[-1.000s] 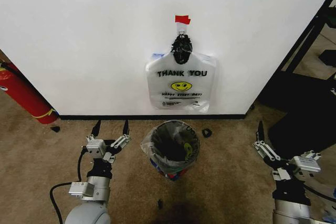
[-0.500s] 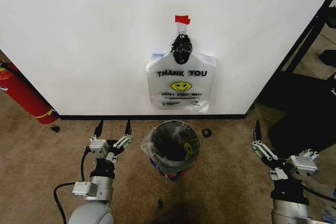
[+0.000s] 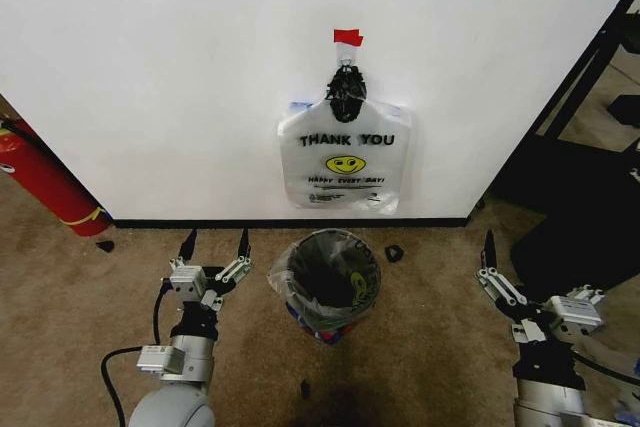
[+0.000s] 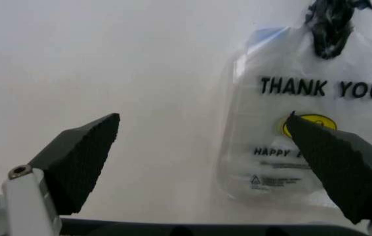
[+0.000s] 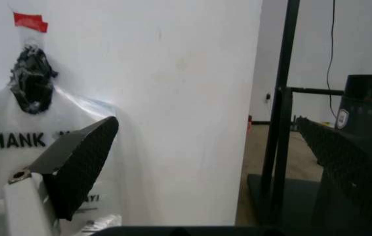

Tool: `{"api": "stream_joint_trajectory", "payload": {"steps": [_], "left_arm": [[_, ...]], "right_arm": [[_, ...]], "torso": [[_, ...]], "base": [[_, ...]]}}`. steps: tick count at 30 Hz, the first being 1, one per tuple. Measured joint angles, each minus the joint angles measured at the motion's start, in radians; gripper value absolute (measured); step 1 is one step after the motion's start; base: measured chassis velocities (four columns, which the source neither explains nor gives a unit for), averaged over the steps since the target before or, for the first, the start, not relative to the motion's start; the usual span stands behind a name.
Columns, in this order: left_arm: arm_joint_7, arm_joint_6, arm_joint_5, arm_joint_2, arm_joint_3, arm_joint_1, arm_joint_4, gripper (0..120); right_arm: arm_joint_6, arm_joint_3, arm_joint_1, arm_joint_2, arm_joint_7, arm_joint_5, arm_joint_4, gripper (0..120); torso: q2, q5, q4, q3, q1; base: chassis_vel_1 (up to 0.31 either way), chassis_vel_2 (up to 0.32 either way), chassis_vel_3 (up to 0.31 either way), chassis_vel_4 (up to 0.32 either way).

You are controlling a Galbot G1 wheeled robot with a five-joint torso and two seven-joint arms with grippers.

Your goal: Pick up the garbage bag from the wall and place it over the trash bin.

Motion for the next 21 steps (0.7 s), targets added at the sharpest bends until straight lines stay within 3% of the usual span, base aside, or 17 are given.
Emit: {"api": "stream_joint_trajectory", "payload": {"steps": [21], "left_arm": [[-0.014,-0.023,0.001,-0.004,-0.004,-0.014,0.005,99]], "right_arm": [[-0.009,-0.004,0.003,0.0,0.0,-0.002,-0.013,100]], "torso": [[0.0,0.0,0.0,0.0,0.0]], "base": [[0.0,0.0,0.0,0.0]]}}
